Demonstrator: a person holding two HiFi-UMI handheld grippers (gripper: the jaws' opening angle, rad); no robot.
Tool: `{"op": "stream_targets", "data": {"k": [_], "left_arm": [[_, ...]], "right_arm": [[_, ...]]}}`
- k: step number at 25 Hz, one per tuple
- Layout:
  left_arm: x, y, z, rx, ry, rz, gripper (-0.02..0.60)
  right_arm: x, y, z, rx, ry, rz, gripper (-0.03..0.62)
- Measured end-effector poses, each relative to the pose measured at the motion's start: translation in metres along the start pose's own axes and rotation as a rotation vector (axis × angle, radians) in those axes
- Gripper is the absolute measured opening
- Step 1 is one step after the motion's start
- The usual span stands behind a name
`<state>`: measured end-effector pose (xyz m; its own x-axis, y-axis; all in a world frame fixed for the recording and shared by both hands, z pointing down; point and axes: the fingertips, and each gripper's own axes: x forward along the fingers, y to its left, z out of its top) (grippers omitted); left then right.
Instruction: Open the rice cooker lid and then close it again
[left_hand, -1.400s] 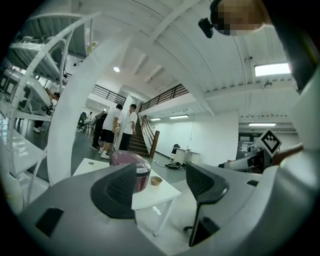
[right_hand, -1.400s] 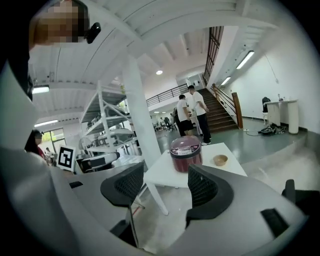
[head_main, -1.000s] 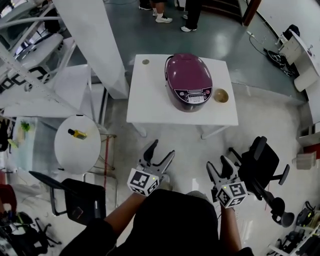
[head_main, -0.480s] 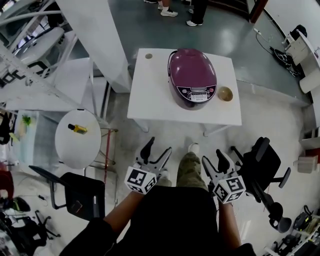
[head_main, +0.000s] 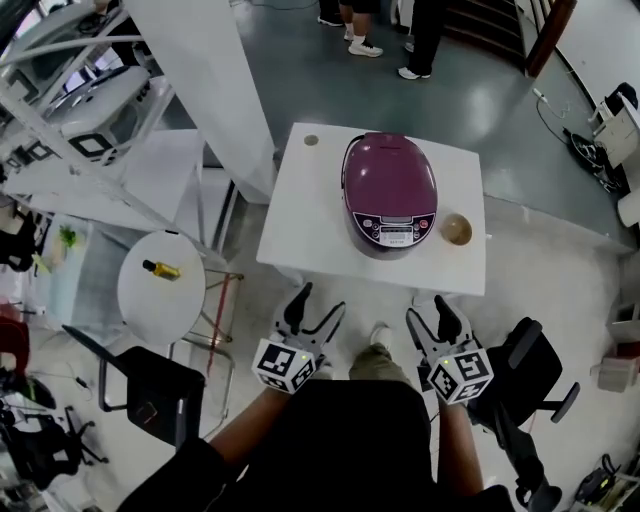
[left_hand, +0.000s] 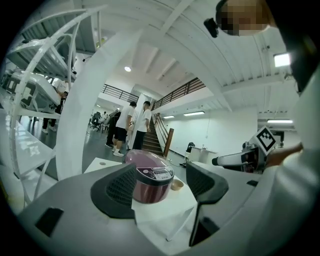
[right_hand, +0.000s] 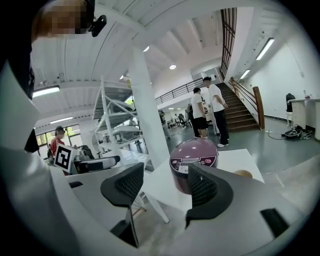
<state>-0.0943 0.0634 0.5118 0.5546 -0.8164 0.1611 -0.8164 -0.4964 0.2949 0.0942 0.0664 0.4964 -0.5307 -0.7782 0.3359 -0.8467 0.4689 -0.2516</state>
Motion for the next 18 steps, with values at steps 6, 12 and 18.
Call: {"op": "stream_targets", "data": {"k": [6, 12, 18], "left_arm": [[0.035, -0.004, 0.021, 0.023, -0.044, 0.048, 0.288], [0.061, -0.002, 0.025, 0.033, -0.032, 0.124, 0.288], [0.083, -0.001, 0.032, 0.036, -0.037, 0.22, 0.288]], "right_arm": [[0.016, -0.04, 0.004, 0.018, 0.009, 0.024, 0.244], [0.032, -0.073, 0.014, 0.038, 0.025, 0.065, 0.244], [0.049, -0.1, 0.019, 0.027, 0.058, 0.131, 0.244]]}}
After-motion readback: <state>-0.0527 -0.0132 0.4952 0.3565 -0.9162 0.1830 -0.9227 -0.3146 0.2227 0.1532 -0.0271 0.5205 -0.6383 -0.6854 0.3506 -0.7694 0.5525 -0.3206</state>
